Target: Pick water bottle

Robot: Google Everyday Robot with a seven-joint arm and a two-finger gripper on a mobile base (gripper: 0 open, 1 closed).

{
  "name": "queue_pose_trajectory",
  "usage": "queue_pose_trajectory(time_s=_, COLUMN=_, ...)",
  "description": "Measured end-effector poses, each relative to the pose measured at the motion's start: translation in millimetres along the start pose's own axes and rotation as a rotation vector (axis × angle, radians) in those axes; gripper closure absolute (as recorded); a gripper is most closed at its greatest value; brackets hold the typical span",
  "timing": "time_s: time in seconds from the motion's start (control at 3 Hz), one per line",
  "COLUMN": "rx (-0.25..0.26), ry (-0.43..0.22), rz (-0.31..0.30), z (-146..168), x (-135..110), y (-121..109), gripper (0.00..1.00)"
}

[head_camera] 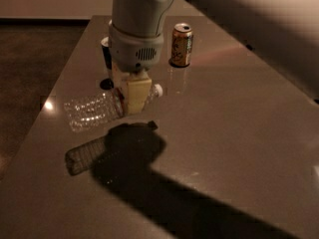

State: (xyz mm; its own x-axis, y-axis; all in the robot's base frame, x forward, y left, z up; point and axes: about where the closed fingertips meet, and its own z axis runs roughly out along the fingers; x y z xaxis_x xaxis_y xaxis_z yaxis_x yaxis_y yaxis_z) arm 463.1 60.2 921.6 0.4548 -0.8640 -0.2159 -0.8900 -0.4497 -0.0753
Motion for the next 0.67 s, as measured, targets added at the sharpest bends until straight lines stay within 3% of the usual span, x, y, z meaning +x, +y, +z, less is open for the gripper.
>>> queue_pose_trajectory(time_s=0.33, rx=0.106, ry=-0.060, rz=0.010, z=-58.5, x=13.9, y=-30.9, gripper=1.00)
queue_pose_trajectory(time_s=0.67, rx=0.131, ry=-0.069, rz=0.009, z=-59.6, x=10.8, y=-37.3, gripper=1.00)
